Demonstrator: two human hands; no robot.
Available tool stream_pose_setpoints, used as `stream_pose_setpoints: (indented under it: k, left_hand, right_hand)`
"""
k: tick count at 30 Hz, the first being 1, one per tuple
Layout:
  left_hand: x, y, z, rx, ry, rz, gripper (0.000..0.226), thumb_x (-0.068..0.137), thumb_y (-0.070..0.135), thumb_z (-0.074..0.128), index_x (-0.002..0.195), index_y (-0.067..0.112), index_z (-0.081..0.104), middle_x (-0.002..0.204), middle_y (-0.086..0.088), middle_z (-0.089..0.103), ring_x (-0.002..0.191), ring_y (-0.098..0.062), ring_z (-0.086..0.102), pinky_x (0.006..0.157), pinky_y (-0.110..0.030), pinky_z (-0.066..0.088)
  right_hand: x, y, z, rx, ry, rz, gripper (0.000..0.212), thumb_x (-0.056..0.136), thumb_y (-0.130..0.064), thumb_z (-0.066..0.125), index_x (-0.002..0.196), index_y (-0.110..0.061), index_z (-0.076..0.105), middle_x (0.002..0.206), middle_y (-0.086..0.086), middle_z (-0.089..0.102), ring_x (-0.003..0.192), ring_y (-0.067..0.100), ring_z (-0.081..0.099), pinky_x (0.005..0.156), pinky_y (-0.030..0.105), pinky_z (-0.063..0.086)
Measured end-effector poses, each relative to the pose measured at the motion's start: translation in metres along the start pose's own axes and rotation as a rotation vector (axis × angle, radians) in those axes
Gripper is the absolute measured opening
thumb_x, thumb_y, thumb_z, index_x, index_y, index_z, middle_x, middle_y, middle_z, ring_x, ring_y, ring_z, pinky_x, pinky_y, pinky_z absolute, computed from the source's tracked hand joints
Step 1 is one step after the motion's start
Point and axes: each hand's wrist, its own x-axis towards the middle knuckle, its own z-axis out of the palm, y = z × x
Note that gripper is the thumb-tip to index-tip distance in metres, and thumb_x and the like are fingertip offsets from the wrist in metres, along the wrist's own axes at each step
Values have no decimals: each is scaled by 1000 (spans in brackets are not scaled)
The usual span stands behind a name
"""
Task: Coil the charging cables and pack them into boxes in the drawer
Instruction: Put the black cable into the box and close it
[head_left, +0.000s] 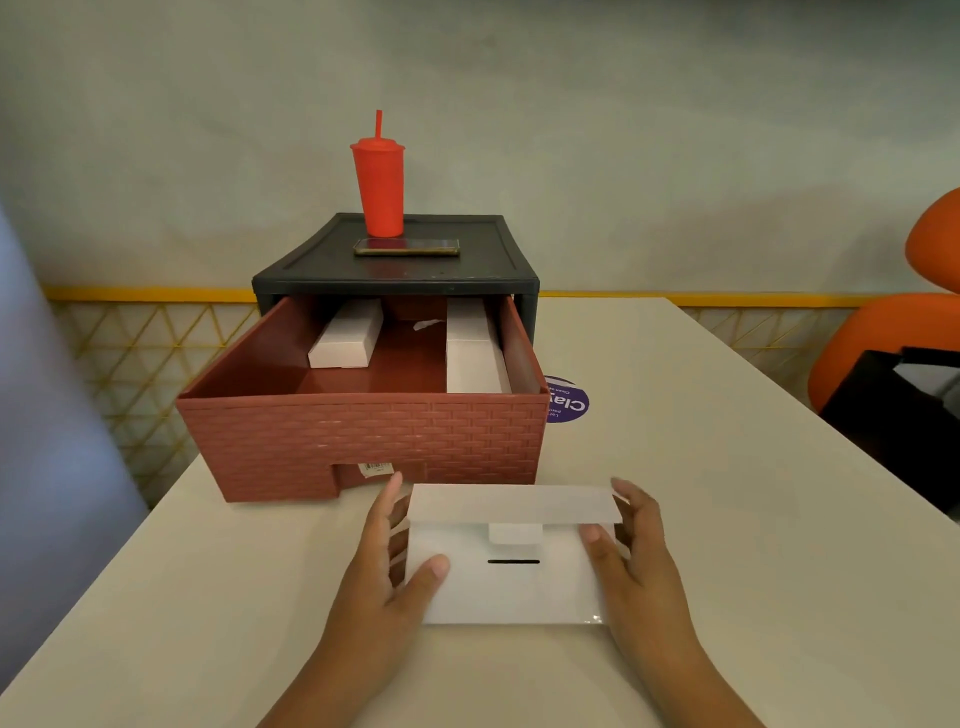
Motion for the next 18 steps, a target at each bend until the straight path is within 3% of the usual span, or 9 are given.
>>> stream_pose_setpoints:
  k: [1, 3, 5, 7, 9, 12, 18]
  left_hand:
    - [0, 1, 0, 18, -14, 13, 75, 86, 11, 63, 127, 57, 19, 138, 22, 40, 121, -3, 49, 102, -26, 41]
    - [-1, 1, 2, 79, -42, 54, 70, 88, 23, 60, 128, 57, 14, 138, 32, 30, 126, 11, 37, 103, -9, 31]
    - [-1, 0, 2, 139, -54, 64, 67, 76, 49, 58, 130, 55, 19, 136, 35, 29, 125, 18, 29, 98, 0, 25]
    - [-1, -3, 2, 180, -69, 55, 71, 66, 62, 54, 129, 53, 24, 135, 31, 31, 125, 15, 31, 98, -5, 27]
    - [-1, -5, 2, 226, -87, 53, 78, 60, 66, 57, 128, 54, 22, 135, 32, 28, 124, 15, 30, 99, -10, 29]
    - [-2, -4, 2, 287, -98, 54, 90, 52, 70, 59, 130, 52, 17, 134, 35, 22, 122, 20, 26, 92, -3, 27]
    - [-2, 2, 3, 308, -82, 54, 94, 50, 71, 58, 133, 47, 21, 131, 36, 26, 116, 28, 24, 85, 8, 22]
  right_hand:
    - [-2, -2, 0, -25, -15, -12, 47, 86, -43, 56, 118, -62, 27, 120, -26, 52, 103, -6, 56, 77, 12, 44]
    - [-4, -3, 0, -102, -45, -27, 71, 67, -60, 63, 123, -68, 21, 125, -31, 47, 110, -7, 51, 89, 18, 43]
    - [-4, -4, 0, -155, -65, -25, 73, 51, -68, 63, 118, -62, 34, 125, -27, 49, 113, -3, 49, 95, 23, 41]
    - [-4, -4, 0, -142, -50, -11, 66, 45, -69, 64, 105, -56, 43, 116, -25, 54, 108, -1, 52, 89, 21, 44]
    - [-3, -5, 1, -126, -19, 12, 62, 44, -67, 67, 100, -51, 45, 111, -23, 57, 103, 1, 55, 86, 23, 47]
    - [-3, -6, 3, -129, 6, 32, 58, 51, -58, 73, 100, -47, 46, 109, -22, 57, 102, 2, 56, 86, 27, 48]
    - [1, -10, 2, -215, -17, 71, 67, 58, -55, 69, 117, -44, 39, 111, -18, 54, 100, 4, 54, 78, 20, 44]
